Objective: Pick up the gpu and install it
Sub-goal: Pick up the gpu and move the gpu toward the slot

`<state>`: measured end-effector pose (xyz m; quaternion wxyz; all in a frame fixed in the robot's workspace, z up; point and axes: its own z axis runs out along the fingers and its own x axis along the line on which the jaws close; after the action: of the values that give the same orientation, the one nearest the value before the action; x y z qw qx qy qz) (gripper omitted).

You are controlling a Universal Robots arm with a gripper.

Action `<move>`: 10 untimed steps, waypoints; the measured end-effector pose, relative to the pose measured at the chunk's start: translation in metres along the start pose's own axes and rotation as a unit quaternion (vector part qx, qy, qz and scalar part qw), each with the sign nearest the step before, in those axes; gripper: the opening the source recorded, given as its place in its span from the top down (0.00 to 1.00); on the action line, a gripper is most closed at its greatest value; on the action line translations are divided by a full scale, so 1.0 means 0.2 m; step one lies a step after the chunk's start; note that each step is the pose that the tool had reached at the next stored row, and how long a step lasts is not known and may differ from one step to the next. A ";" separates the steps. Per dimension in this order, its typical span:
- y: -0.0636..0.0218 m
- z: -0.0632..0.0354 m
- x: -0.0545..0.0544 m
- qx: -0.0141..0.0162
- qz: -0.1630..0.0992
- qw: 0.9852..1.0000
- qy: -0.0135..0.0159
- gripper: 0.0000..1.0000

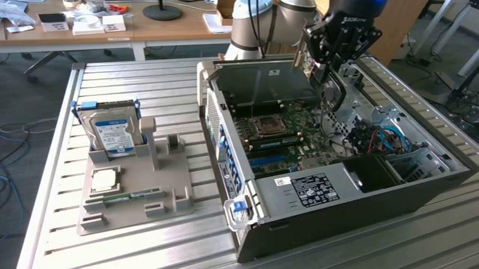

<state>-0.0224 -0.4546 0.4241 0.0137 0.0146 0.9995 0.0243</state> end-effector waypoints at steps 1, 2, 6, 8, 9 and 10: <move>0.000 0.000 -0.01 0.000 0.000 1.000 0.000 0.73; 0.001 0.000 -0.02 0.000 0.000 1.000 0.000 0.73; 0.002 0.001 -0.05 0.000 0.000 1.000 0.000 0.73; 0.002 0.002 -0.07 0.000 0.000 1.000 0.000 0.73; 0.003 0.002 -0.08 0.000 0.000 1.000 0.000 0.73; 0.003 0.002 -0.08 0.000 0.000 1.000 0.000 0.73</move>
<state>-0.0055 -0.4545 0.4241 0.0138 0.0146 0.9995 0.0242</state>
